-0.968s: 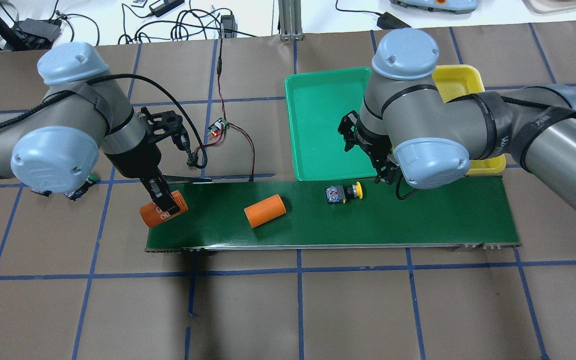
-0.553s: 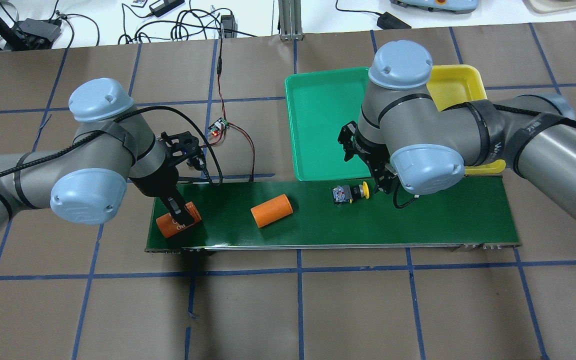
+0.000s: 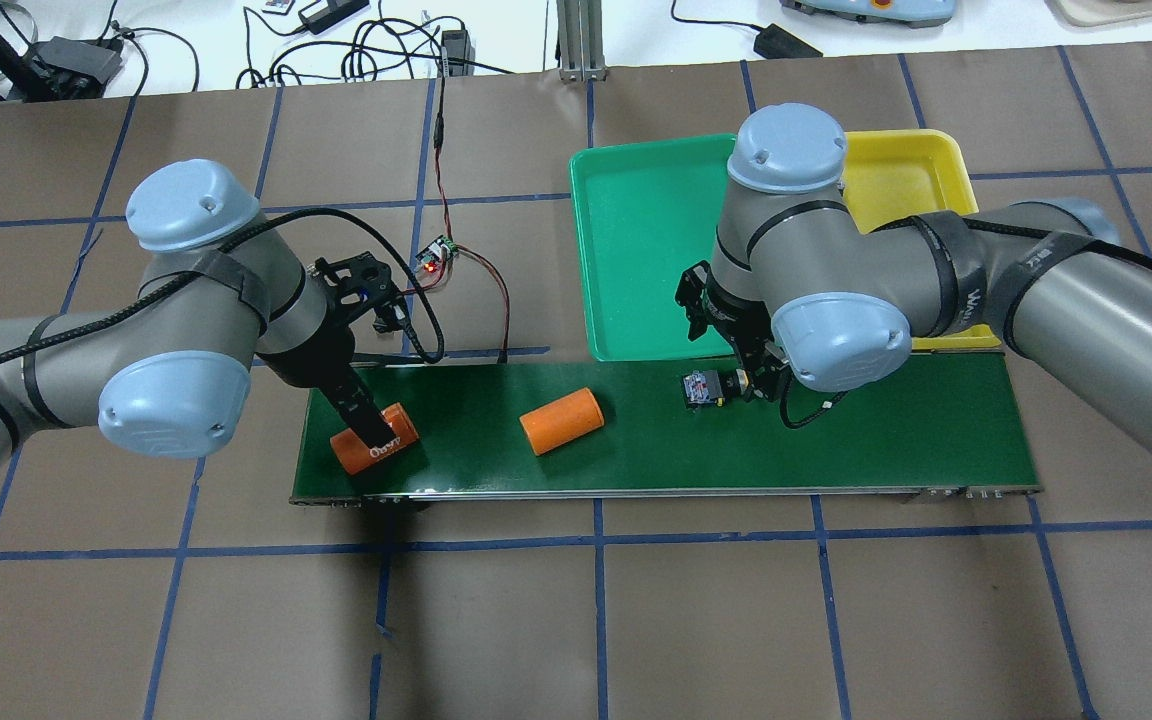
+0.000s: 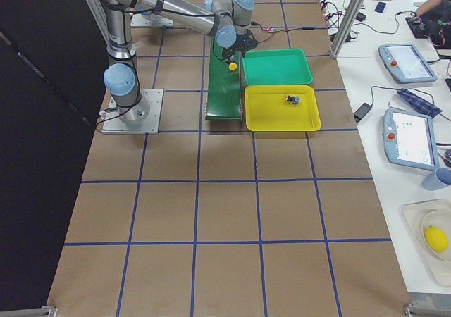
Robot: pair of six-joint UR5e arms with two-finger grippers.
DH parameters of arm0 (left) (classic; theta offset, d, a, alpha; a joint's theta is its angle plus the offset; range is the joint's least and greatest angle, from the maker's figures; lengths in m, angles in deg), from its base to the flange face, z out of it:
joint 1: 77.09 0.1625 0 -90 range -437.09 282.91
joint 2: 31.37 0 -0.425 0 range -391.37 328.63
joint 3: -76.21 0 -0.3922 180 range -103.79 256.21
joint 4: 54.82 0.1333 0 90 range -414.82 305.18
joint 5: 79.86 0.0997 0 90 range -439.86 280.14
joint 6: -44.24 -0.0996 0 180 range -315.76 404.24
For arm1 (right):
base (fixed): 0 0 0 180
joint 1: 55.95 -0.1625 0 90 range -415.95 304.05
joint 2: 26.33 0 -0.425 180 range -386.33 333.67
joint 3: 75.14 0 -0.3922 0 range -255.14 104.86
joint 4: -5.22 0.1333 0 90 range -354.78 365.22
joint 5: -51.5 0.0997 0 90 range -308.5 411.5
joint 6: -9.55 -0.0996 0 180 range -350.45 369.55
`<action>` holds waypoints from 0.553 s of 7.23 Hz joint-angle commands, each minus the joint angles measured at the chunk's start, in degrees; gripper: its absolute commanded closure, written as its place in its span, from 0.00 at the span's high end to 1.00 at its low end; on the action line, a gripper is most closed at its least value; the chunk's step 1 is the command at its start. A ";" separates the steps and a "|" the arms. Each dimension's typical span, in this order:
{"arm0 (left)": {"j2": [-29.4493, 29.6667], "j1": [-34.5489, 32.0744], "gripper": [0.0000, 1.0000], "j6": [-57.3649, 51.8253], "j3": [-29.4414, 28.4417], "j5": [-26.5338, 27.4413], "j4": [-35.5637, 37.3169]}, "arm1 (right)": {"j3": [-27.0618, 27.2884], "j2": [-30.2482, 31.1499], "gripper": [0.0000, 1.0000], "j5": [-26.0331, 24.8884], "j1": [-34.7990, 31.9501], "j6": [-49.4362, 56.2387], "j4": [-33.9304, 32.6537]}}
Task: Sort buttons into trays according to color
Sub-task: 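Place a second orange cylinder on the belt while the right gripper reaches the belt, then grasp the other yellow-cap button and drop it into the yellow tray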
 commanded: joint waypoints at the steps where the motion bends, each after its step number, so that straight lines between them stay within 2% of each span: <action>1: 3.19 7.28 1.00 -0.01 -9.91 1.03 -4.43 | 1.02 -0.30 0.84 -0.07 0.00 0.62 -0.18; 2: 5.83 13.69 1.00 0.34 -13.36 1.21 -4.98 | 1.11 -0.47 0.24 0.11 0.00 0.80 -0.01; 3: 9.08 18.54 1.00 2.87 -14.79 1.13 -4.29 | 1.11 -0.91 0.00 0.11 0.00 1.15 -0.10; 4: 12.68 20.41 1.00 4.55 -15.41 1.91 -0.02 | 0.68 -0.91 0.00 -0.07 0.09 3.77 -0.10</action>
